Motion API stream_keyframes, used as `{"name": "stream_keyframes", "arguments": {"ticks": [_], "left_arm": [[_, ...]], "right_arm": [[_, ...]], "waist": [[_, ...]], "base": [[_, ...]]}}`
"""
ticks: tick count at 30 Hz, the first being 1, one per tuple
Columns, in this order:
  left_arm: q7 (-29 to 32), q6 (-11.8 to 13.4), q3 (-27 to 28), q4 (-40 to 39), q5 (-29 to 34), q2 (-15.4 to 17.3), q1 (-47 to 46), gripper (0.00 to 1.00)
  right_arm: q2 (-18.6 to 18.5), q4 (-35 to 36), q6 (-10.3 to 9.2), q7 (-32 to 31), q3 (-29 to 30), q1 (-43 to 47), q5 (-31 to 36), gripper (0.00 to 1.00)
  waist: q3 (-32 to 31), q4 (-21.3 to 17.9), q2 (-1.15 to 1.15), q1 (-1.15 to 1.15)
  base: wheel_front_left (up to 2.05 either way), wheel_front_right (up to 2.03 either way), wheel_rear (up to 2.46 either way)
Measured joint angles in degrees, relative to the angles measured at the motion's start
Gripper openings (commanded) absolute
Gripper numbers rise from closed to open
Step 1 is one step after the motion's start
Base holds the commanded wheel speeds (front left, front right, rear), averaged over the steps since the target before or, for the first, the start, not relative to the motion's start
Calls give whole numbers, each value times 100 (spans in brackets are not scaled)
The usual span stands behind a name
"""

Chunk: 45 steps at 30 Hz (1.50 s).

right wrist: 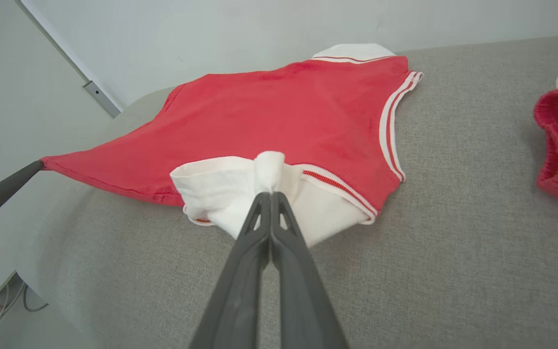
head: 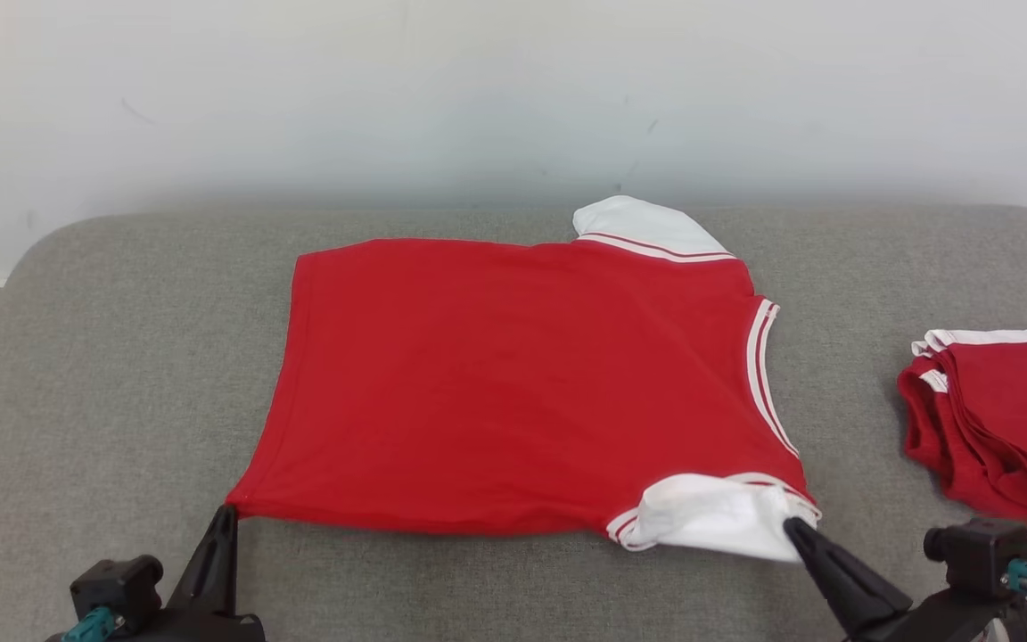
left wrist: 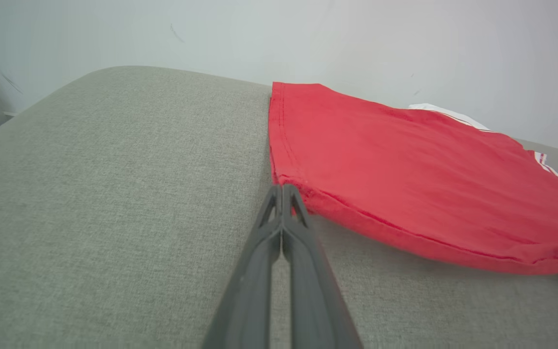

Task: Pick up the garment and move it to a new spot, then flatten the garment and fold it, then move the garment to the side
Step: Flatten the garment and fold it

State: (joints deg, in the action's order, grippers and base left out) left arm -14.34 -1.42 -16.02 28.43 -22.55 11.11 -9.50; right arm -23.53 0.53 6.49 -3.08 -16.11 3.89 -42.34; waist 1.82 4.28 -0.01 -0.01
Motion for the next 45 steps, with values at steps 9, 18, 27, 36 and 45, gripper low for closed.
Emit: {"name": "stream_keyframes", "arguments": {"ticks": [9,18,27,36,45], "left_arm": [[0,65,44,-260,2,104,343,0],[0,108,47,-326,18,155,566,0],[0,177,70,-307,24,171,568,0],[0,199,11,-256,41,158,576,100],[0,304,159,-382,42,160,606,100]], "right_arm": [[-153,343,-103,-377,-48,581,-212,0],[-189,343,-253,-731,-47,715,-409,0],[-232,269,-354,-1068,-89,874,-581,0],[-226,254,-423,-1244,-167,856,-593,100],[-219,355,-447,-1273,-75,844,-658,100]], "waist": [[51,-22,0,0],[177,-44,1,1],[313,22,1,1],[376,29,1,1],[334,60,1,1]], "base": [[0,0,0],[0,0,0],[0,0,0],[0,0,0],[0,0,0]]}}
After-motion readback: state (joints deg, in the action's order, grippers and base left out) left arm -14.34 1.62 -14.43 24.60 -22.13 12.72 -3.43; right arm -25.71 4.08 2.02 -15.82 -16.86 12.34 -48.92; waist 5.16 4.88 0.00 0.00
